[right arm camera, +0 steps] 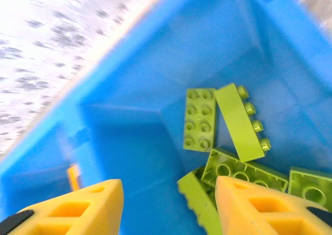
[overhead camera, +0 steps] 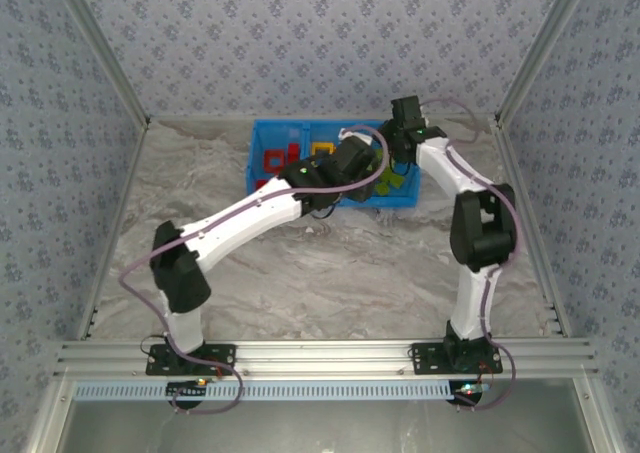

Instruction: Sort the legos into containers by color

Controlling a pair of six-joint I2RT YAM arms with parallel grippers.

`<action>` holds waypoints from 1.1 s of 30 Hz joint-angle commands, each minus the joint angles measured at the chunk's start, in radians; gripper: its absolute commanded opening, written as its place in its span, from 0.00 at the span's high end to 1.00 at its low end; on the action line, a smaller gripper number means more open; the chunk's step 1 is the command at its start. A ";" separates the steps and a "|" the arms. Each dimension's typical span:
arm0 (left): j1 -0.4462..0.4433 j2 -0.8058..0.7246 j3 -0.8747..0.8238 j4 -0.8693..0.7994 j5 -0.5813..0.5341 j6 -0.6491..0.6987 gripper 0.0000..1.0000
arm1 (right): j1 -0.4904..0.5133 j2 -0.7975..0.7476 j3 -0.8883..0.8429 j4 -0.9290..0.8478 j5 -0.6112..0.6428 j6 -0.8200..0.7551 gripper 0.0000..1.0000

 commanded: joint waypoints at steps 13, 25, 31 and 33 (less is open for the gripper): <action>0.594 -0.628 -0.763 0.018 -0.308 -0.155 0.02 | -0.033 -0.935 -0.756 0.116 0.550 -0.443 0.00; 0.774 -0.641 -1.321 0.894 -0.218 0.292 0.02 | -0.108 -0.870 -1.254 0.643 0.469 -0.697 0.00; 0.831 -0.413 -1.276 1.102 -0.136 0.348 0.02 | -0.130 -0.711 -1.291 0.893 0.412 -0.760 0.00; 0.842 -0.361 -1.265 1.191 -0.097 0.386 0.02 | -0.154 -0.657 -1.286 0.984 0.355 -0.784 0.00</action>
